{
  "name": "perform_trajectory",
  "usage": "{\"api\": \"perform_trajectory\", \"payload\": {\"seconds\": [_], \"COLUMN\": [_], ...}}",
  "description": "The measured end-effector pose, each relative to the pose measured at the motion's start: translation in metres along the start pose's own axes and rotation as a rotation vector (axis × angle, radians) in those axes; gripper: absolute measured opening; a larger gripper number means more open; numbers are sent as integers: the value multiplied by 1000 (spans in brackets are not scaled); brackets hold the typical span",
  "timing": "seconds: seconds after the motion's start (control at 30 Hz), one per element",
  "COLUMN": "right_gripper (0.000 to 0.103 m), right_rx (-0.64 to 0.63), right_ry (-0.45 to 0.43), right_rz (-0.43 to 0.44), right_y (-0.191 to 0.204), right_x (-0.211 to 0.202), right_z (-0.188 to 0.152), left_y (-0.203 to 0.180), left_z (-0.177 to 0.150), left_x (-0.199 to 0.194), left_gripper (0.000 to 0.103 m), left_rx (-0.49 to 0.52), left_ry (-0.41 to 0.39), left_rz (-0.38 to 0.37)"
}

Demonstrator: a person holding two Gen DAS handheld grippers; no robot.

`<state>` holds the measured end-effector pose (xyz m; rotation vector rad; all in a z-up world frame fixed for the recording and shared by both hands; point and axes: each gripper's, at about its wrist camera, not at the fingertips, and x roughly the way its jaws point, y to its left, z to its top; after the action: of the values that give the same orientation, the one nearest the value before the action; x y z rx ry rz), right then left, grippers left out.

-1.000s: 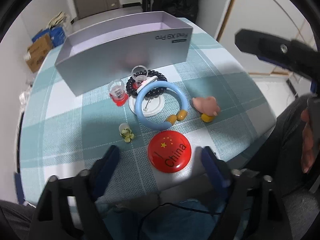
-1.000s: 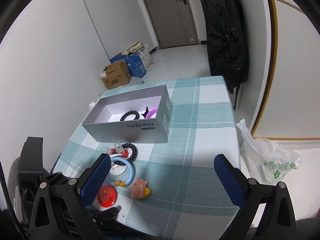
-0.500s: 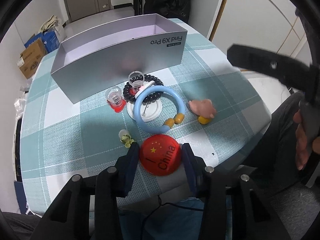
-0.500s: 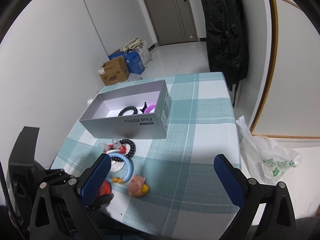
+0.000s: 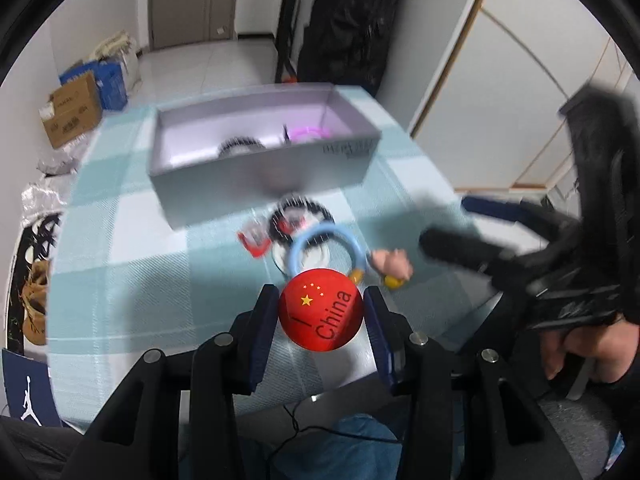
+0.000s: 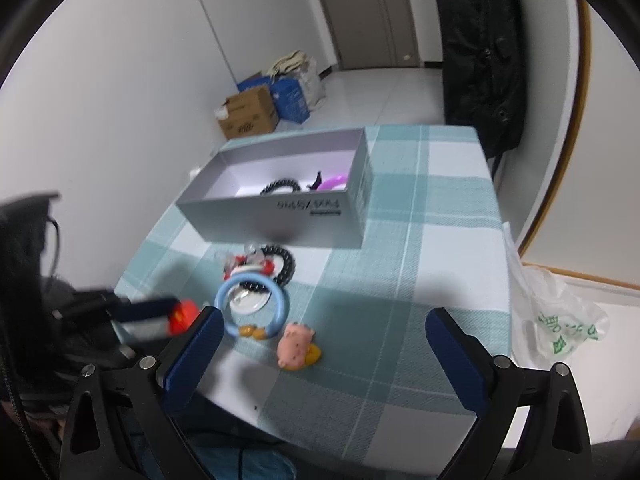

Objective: Organize jewelry
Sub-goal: 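Close the right gripper on the pink pig figurine while the left gripper holds the badge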

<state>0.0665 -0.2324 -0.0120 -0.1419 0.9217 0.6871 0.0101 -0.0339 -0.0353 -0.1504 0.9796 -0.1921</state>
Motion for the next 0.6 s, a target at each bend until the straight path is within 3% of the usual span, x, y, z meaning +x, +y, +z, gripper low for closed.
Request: {"api": "perform_trajectory", "payload": {"seconds": [0.3, 0.47, 0.6], "right_gripper": [86, 66, 54], "right_rx": [-51, -85, -123], "right_ry": [83, 143, 168], "right_rz": [2, 38, 37], "right_y": [4, 13, 21], "right_x": [16, 29, 36], "right_z": [-9, -13, -17], "left_y": [28, 29, 36], "left_z": [12, 14, 13], "left_x": [-34, -48, -52], "left_gripper": [38, 38, 38], "left_rx": [-87, -86, -103], "left_ry": [-159, -235, -246], "left_rz": [-43, -79, -86]}}
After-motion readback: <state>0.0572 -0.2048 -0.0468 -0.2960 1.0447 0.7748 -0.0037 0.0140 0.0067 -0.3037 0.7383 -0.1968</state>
